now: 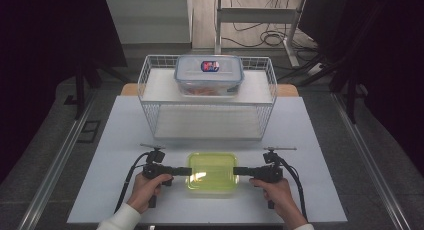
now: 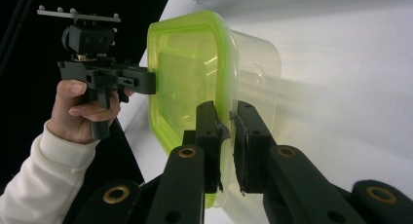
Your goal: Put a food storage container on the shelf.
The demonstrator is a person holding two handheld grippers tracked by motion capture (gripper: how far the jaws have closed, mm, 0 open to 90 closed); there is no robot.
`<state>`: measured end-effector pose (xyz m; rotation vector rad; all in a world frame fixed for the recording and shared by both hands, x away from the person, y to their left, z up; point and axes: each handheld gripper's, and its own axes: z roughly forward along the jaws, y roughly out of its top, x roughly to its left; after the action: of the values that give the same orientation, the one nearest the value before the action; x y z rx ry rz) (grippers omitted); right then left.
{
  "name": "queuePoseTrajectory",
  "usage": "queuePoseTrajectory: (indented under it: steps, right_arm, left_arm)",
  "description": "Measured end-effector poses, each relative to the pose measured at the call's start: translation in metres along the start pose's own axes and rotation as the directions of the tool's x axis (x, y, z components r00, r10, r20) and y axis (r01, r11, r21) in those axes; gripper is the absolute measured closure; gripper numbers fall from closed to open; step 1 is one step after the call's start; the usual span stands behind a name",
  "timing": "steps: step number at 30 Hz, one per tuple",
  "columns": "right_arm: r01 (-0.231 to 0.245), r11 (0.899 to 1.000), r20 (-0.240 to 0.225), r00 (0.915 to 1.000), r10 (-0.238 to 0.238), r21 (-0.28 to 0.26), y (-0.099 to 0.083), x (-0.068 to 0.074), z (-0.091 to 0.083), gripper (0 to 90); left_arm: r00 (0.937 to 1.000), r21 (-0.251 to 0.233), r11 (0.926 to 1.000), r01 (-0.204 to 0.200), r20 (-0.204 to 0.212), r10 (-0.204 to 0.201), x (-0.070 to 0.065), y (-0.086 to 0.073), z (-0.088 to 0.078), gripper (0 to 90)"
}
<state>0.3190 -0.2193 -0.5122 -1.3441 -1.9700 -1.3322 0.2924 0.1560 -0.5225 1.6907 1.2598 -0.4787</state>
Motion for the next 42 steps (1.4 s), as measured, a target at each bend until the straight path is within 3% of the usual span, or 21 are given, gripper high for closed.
queuePoseTrajectory:
  steps: [10, 17, 26, 35, 42]
  right_arm:
    - [0.041, 0.999, -0.029, 0.9987, -0.042, -0.019, 0.001, 0.009, -0.005, 81.9]
    - [0.1, 0.994, -0.039, 0.9941, -0.102, -0.038, 0.003, 0.019, -0.01, 81.9]
    - [0.156, 0.985, -0.028, 0.9869, -0.159, -0.074, 0.005, 0.036, -0.017, 81.9]
    - [0.209, 0.974, -0.01, 0.9776, -0.21, -0.089, 0.008, 0.049, -0.023, 81.9]
    - [0.223, 0.97, -0.011, 0.9742, -0.225, -0.096, 0.01, 0.053, -0.027, 81.9]
  left_arm:
    - [0.9994, -0.028, 0.9991, -0.032, 0.011, 0.032, -0.014, -0.001, -0.012, 80.9]
    - [0.9978, -0.048, 0.9969, -0.062, 0.02, 0.063, -0.024, -0.001, -0.021, 81.0]
    - [0.993, -0.069, 0.9906, -0.118, 0.004, 0.118, -0.038, 0.002, -0.032, 81.0]
    - [0.9899, -0.083, 0.9866, -0.14, 0.011, 0.142, -0.046, 0.002, -0.037, 81.2]
    - [0.9883, -0.09, 0.9845, -0.15, 0.01, 0.152, -0.051, 0.004, -0.04, 81.1]
